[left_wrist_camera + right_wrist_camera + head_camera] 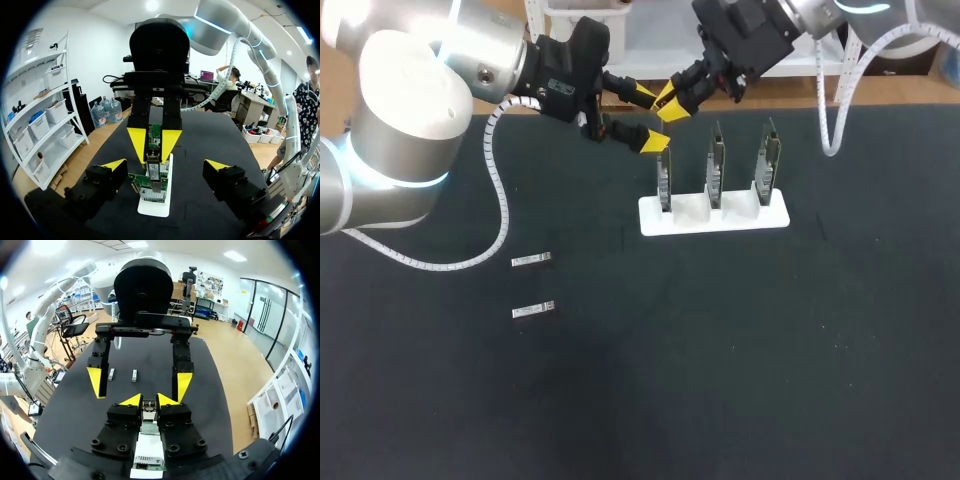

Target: Pick up the optical module with the left hand, and insert it into the network port with the right hand.

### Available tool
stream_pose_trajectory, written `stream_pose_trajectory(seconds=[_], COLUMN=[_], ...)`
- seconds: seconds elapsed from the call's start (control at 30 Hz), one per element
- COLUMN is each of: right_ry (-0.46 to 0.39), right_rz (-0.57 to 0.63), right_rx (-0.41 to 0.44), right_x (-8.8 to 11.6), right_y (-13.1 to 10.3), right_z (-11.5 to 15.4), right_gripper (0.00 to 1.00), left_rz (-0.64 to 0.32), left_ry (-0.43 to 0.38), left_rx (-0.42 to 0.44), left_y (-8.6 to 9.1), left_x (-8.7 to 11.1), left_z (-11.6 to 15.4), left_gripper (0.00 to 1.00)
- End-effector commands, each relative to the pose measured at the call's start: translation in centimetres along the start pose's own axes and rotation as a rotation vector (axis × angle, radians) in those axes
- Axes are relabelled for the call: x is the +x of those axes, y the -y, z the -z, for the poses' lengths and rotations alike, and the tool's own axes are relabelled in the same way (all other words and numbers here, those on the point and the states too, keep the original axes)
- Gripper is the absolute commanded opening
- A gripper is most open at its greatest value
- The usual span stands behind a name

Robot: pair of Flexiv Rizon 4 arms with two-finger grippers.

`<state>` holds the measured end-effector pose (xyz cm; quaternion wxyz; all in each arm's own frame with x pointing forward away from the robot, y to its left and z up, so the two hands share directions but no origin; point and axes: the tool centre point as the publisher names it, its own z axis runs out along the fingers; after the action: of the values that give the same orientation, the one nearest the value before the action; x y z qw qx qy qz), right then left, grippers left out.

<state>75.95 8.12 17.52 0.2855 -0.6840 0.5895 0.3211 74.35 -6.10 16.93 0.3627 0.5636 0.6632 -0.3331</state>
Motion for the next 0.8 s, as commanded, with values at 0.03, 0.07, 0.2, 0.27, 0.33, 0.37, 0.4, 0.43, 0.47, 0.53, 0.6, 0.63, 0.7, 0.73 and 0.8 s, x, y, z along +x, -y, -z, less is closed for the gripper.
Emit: stream_pose_trajectory(seconds=[0.03, 0.07, 0.2, 0.27, 0.33, 0.37, 0.4, 0.43, 0.47, 0.53, 0.6, 0.63, 0.7, 0.73, 0.8], right_ry=[0.0, -0.001, -0.001, -0.001, -0.003, -0.004, -0.005, -0.007, -0.008, -0.018, -0.016, -0.015, -0.016, -0.015, -0.018], right_rz=[-0.001, -0.001, -0.002, -0.003, -0.003, -0.003, -0.002, -0.001, 0.002, 0.011, 0.01, 0.011, 0.011, 0.012, 0.014], right_rx=[0.002, 0.001, 0.0, 0.001, 0.001, 0.002, 0.003, 0.004, 0.004, 0.009, 0.008, 0.009, 0.008, 0.007, 0.006], right_x=[0.14, 0.16, 0.17, 0.2, 0.25, 0.26, 0.27, 0.28, 0.28, 0.26, 0.26, 0.25, 0.23, 0.23, 0.24], right_y=[-0.37, -0.43, -0.59, -0.64, -0.68, -0.69, -0.7, -0.71, -0.72, -0.76, -0.77, -0.77, -0.8, -0.82, -0.85], right_z=[-0.01, -0.02, -0.03, -0.05, -0.12, -0.15, -0.18, -0.22, -0.25, -0.31, -0.33, -0.34, -0.41, -0.45, -0.54], right_gripper=[0.0, 0.0, 0.0, 0.0, 0.0, 0.0, 0.0, 0.0, 0.0, 0.0, 0.0, 0.0, 0.0, 0.0, 0.0], left_rz=[0.002, 0.002, 0.002, 0.002, 0.002, 0.002, 0.002, 0.002, 0.002, 0.002, 0.002, 0.002, 0.002, 0.002, 0.002], left_ry=[-0.007, -0.007, -0.007, -0.007, -0.007, -0.007, -0.007, -0.007, -0.007, -0.007, -0.007, -0.007, -0.007, -0.007, -0.007], left_rx=[0.002, 0.002, 0.002, 0.002, 0.002, 0.002, 0.002, 0.002, 0.002, 0.002, 0.002, 0.002, 0.002, 0.002, 0.002], left_y=[-0.14, -0.14, -0.14, -0.14, -0.14, -0.14, -0.14, -0.14, -0.14, -0.14, -0.14, -0.14, -0.14, -0.14, -0.14], left_x=[-0.14, -0.14, -0.14, -0.14, -0.14, -0.14, -0.14, -0.14, -0.14, -0.14, -0.14, -0.14, -0.14, -0.14, -0.14], left_z=[-0.04, -0.04, -0.04, -0.04, -0.04, -0.04, -0.04, -0.04, -0.04, -0.04, -0.04, -0.04, -0.04, -0.04, -0.04], left_gripper=[1.0, 1.0, 1.0, 1.0, 1.0, 1.0, 1.0, 1.0, 1.0, 1.0, 1.0, 1.0, 1.0, 1.0, 1.0])
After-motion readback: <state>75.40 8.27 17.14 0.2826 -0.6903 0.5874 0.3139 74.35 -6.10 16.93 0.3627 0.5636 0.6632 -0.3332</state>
